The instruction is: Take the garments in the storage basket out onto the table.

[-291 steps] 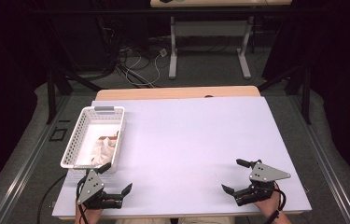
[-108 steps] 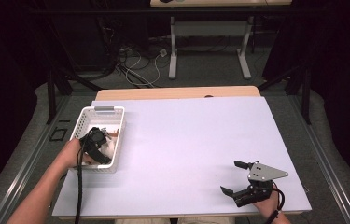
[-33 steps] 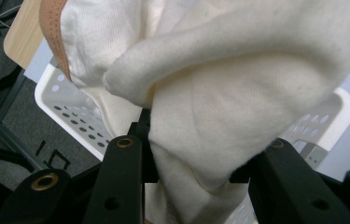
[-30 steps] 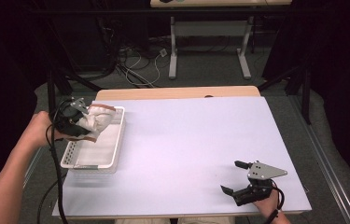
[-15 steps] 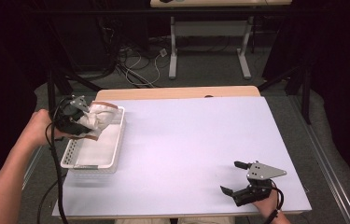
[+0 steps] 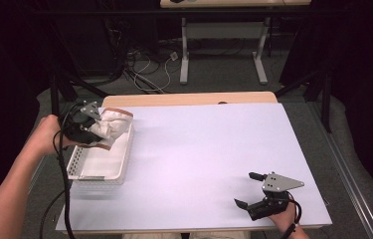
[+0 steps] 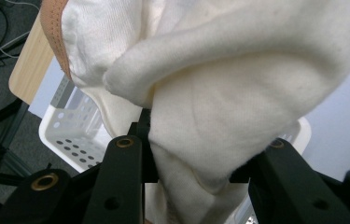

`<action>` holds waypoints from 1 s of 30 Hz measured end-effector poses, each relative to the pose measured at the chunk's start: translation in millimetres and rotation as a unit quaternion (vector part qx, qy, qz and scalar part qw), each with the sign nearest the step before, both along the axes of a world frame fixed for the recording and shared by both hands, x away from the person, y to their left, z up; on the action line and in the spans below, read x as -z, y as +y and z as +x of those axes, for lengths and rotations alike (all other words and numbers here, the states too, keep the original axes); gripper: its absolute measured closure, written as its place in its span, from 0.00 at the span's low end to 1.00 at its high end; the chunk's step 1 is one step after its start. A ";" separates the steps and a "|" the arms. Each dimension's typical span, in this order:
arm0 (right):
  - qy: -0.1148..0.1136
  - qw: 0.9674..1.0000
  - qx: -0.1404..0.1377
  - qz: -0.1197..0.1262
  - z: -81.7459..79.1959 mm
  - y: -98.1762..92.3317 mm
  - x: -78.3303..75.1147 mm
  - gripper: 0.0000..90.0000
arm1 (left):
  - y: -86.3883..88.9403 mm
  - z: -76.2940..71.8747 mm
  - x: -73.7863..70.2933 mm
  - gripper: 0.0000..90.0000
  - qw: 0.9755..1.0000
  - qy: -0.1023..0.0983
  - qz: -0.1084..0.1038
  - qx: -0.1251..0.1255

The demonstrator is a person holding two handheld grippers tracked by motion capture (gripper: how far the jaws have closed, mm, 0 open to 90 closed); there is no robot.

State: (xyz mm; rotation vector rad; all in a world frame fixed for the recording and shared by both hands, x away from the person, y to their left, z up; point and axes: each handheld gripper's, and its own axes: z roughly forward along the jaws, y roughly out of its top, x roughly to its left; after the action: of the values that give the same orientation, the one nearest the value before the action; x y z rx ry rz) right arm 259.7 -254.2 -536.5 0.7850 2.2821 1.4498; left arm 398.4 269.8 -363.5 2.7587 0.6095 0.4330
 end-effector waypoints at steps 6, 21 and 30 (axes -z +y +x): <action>-0.001 1.000 0.000 -0.001 0.2 0.1 0.6 0.00 | -6.7 1.5 -4.7 0.74 1.000 -0.006 -0.002 0.010; 0.001 1.000 -0.001 -0.004 0.6 -0.2 0.7 0.00 | -25.4 3.5 -7.3 0.74 1.000 -0.007 -0.004 0.029; 0.008 1.000 0.002 -0.006 0.4 -0.1 1.5 0.00 | -39.5 5.7 -6.0 0.74 0.999 -0.006 -0.006 0.043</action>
State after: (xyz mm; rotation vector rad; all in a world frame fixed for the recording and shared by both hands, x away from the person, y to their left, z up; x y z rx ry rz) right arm 260.2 -254.3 -538.0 0.7996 2.2971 1.4331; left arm 404.1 230.2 -357.5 2.7564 0.4867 0.4258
